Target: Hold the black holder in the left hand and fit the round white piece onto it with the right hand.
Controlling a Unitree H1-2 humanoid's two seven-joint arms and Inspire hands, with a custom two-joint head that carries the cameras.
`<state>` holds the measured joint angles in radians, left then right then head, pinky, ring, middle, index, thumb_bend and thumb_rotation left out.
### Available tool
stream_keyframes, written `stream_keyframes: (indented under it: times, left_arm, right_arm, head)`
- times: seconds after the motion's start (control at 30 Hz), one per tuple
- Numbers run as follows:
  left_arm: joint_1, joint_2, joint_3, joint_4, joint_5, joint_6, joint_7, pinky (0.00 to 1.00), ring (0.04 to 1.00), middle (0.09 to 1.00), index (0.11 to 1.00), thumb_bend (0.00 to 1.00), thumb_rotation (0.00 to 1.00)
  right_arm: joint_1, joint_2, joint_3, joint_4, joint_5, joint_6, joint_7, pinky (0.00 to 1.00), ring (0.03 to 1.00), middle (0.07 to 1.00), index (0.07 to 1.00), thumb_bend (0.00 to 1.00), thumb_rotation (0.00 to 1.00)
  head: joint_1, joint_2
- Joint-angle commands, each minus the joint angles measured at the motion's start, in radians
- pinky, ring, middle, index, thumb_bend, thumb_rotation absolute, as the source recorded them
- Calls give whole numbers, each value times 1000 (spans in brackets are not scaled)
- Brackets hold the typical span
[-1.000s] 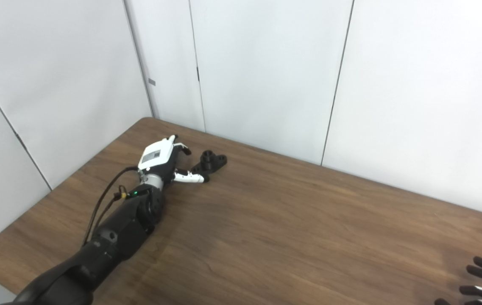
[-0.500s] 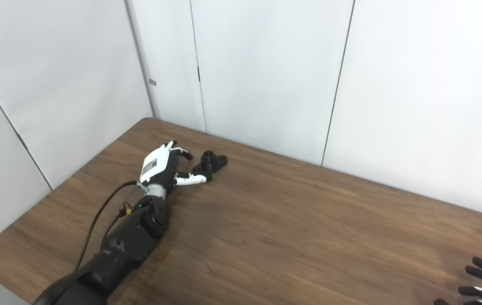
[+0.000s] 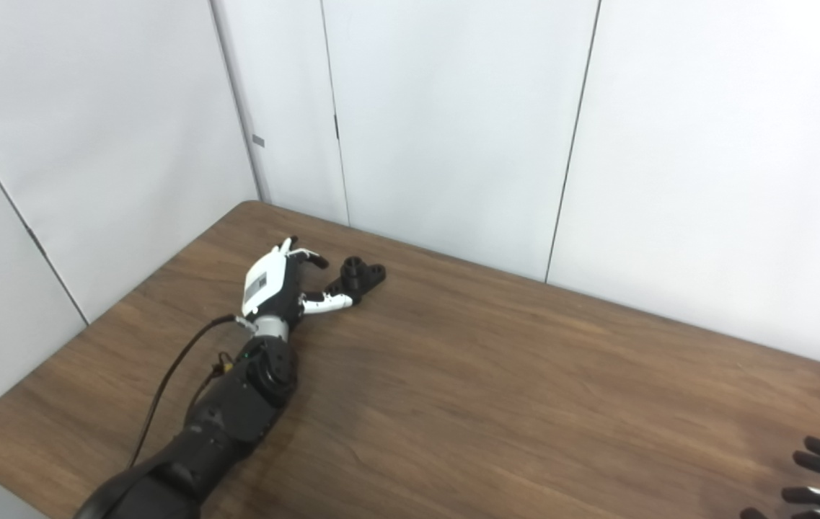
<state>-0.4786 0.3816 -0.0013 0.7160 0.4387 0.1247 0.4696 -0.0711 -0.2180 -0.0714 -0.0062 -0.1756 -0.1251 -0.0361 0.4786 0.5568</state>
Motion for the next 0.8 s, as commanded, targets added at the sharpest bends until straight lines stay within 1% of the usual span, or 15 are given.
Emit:
stream_keyframes:
  times: [0.0, 0.07, 0.13, 0.27, 0.33, 0.43, 0.57, 0.63, 0.77]
  left_arm:
    - [8, -27, -7, 30, -36, 5, -48, 934, 1000, 983, 652, 891, 127]
    - [10, -29, -9, 30, -39, 4, -52, 953, 1000, 988, 654, 893, 131]
    - [12, -26, -27, 32, -27, 14, -66, 970, 1000, 990, 662, 896, 137]
    - [18, -28, -47, 44, -22, 5, -63, 952, 1000, 987, 657, 899, 136]
    - [19, -32, -51, 50, -24, 4, -63, 949, 1000, 985, 654, 906, 137]
    - [18, -34, -57, 58, -24, 1, -66, 950, 1000, 991, 654, 910, 144]
    - [13, -34, -60, 76, -33, -13, -74, 977, 1000, 995, 659, 917, 157]
    - [10, -36, -61, 85, -37, -17, -75, 991, 1000, 997, 659, 920, 166]
    - [6, -37, -68, 99, -33, 4, -81, 998, 1000, 999, 660, 902, 194]
  right_arm:
    - [-13, -9, -6, -47, -1, -16, -3, 445, 582, 736, 767, 498, 0]
    - [-12, -8, -6, -51, -4, -10, -4, 445, 574, 736, 766, 501, 0]
    - [-10, -8, -7, -54, 2, -12, -2, 438, 569, 735, 767, 500, 0]
    - [-8, -8, -7, -58, 5, -6, 2, 433, 563, 731, 767, 501, 0]
    - [-6, -7, -7, -64, 1, 1, 1, 468, 571, 731, 765, 500, 0]
    - [-4, -7, -8, -69, -4, 5, -1, 496, 575, 734, 766, 496, 0]
    - [-4, -8, -9, -73, -12, 10, -5, 455, 573, 737, 770, 498, 0]
    - [-6, -8, -8, -69, -19, -3, -10, 436, 570, 737, 771, 502, 0]
    - [-5, -7, -8, -70, -19, -11, -12, 427, 567, 736, 769, 509, 0]
  head:
    - [-2, 2]
    - [-4, 4]
    - [-6, 5]
    - [-6, 9]
    - [-6, 9]
    - [-6, 13]
    - [-8, 14]
    - [-9, 17]
    - [-12, 21]
